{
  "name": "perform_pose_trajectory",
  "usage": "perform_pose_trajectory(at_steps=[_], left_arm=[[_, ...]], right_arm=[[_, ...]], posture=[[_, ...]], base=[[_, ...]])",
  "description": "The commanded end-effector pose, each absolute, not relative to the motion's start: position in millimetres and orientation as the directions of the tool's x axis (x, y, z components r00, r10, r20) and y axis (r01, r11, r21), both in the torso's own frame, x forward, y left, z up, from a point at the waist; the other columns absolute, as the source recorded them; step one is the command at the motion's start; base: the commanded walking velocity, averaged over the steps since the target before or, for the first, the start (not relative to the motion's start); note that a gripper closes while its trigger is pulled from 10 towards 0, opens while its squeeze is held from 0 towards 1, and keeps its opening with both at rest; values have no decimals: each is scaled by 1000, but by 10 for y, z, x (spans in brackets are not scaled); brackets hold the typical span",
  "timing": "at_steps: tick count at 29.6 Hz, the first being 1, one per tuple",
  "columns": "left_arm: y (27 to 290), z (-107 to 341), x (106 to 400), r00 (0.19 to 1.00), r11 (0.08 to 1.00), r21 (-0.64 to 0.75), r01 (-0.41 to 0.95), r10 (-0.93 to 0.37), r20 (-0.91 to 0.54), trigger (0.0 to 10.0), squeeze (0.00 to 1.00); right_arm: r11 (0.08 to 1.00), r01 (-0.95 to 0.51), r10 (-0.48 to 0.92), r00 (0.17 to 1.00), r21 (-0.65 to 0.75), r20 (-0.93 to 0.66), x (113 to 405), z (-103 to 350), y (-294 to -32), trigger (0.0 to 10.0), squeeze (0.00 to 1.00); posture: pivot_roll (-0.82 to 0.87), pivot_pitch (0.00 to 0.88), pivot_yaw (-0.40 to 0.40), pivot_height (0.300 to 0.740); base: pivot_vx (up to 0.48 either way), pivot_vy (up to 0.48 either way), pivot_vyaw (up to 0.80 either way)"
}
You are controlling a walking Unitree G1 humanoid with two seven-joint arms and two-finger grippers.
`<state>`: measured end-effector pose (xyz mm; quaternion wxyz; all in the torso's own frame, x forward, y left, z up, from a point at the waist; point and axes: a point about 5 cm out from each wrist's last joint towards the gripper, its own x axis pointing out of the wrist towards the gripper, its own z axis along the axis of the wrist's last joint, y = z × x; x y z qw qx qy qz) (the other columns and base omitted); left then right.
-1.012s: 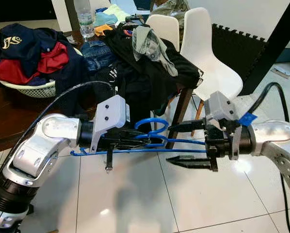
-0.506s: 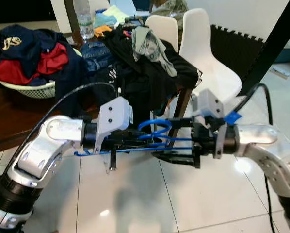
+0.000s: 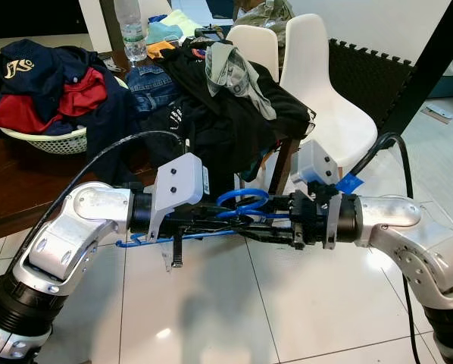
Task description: Hang hanger
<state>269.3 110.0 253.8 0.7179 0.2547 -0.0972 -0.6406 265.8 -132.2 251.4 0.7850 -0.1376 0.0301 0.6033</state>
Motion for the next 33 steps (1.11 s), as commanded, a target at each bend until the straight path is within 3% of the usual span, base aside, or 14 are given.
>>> perform_pose_trajectory(at_steps=[1,25,26,27,28,31,33], left_arm=[[1067,2498,2618,96,-15,479,878,-974,-206,10000,0],[1132,2500,2605,82,-26,452,892,-972,-219,10000,0],[1136,2506,2606,83,-26,454,891,-973,-217,10000,0],[1139,2511,2606,83,-25,455,890,-973,-216,10000,0],[1141,2516,2606,83,-25,456,890,-973,-215,10000,0],[1142,2520,2605,82,-25,456,890,-973,-214,10000,0],[1139,2525,2598,76,-29,456,890,-975,-211,10000,0]], right_arm=[[245,-952,936,282,-186,-210,2653,2531,-1345,0,0],[298,-929,911,346,-222,-226,2725,2587,-1527,0,0],[287,-938,919,327,-193,-220,2715,2589,-1537,10000,0],[278,-945,926,311,-171,-215,2707,2592,-1544,10000,0],[275,-944,926,311,-181,-215,2703,2602,-1552,10000,1000],[285,-937,922,325,-200,-212,2712,2615,-1559,10000,1000],[322,-911,901,378,-255,-213,2755,2628,-1573,10000,1000]], posture=[[77,129,13,740],[77,132,14,740],[79,133,13,740],[79,133,13,740],[79,133,13,740],[79,133,13,740],[78,134,13,740]], base=[[0,0,0],[0,0,0],[0,0,0],[0,0,0],[0,0,0],[0,0,0],[0,0,0]])
